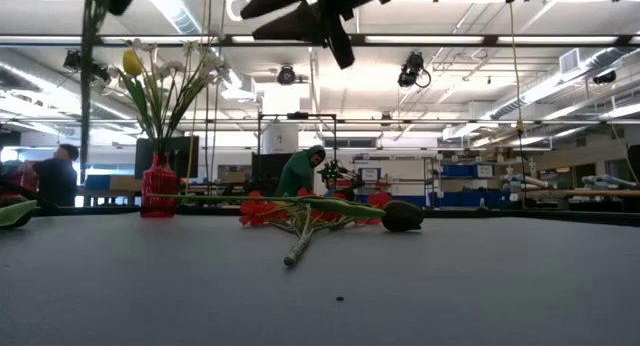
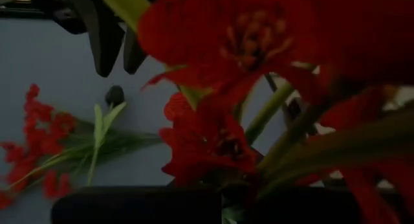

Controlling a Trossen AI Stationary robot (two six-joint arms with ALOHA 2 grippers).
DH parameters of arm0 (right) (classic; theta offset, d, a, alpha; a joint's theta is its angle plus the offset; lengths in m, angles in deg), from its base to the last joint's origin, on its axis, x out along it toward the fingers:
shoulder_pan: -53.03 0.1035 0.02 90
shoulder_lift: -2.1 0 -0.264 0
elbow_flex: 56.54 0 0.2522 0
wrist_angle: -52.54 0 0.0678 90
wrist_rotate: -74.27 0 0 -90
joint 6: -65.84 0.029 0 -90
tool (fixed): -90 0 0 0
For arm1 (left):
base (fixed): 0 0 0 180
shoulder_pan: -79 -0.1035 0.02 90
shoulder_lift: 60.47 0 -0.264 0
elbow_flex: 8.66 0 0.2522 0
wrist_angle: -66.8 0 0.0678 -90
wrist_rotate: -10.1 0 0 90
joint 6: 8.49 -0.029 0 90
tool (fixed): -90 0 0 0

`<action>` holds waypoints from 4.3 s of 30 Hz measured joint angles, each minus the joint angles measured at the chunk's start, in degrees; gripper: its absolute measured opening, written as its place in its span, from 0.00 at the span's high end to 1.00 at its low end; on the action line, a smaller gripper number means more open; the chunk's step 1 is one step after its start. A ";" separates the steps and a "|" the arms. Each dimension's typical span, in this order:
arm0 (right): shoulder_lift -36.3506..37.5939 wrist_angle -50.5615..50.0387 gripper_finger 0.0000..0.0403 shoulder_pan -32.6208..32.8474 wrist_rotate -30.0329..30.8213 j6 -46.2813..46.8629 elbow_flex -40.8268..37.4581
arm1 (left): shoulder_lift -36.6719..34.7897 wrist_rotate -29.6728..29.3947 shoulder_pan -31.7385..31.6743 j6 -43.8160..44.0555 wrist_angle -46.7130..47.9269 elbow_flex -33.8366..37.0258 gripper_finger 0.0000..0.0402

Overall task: Sort flowers into vase by color
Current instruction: Put the top red flowers into the transparent vase, then put the right black tulip flower into the transparent vase

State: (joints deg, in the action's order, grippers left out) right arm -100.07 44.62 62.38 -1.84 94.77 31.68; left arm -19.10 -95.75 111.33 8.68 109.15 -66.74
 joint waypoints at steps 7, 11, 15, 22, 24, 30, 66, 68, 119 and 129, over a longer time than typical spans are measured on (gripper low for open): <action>0.02 -0.41 0.68 -0.15 1.40 3.34 0.00 | 0.01 -0.09 2.90 0.55 13.46 -8.32 0.97; 0.02 -0.71 0.68 -0.22 2.84 6.78 0.00 | -0.29 2.16 5.84 4.45 20.51 -13.72 0.97; 0.02 -1.36 0.68 -0.20 3.02 8.66 0.00 | -0.32 7.68 9.71 7.37 24.69 -19.52 0.97; 0.02 -2.14 0.68 -0.20 3.21 9.09 0.00 | -0.21 14.29 14.85 6.60 24.51 -23.99 0.97; 0.02 -2.53 0.68 -0.30 3.69 9.71 0.00 | -0.18 14.33 16.15 7.32 24.60 -23.99 0.97; 0.04 -3.79 0.68 -1.10 3.34 10.56 0.00 | 0.64 14.50 19.45 7.65 22.45 -23.99 0.97; 0.06 -6.32 0.68 -2.84 -1.94 9.92 0.00 | 8.93 3.43 28.05 18.96 20.62 -18.02 0.90; 0.05 -6.64 0.68 -2.84 -2.27 9.92 0.00 | 9.58 2.95 28.05 19.79 20.64 -18.02 0.88; 0.06 -20.45 0.47 -5.43 -2.83 6.60 0.01 | 7.66 -1.72 40.92 38.38 18.45 -27.09 0.49; 0.07 -33.57 0.47 -12.66 -4.44 29.91 0.02 | 4.13 -32.71 37.18 38.77 23.03 -29.87 0.59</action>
State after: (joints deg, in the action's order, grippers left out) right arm -100.01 11.06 49.71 -6.28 124.68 31.70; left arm -14.97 -128.46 148.51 47.45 132.18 -96.61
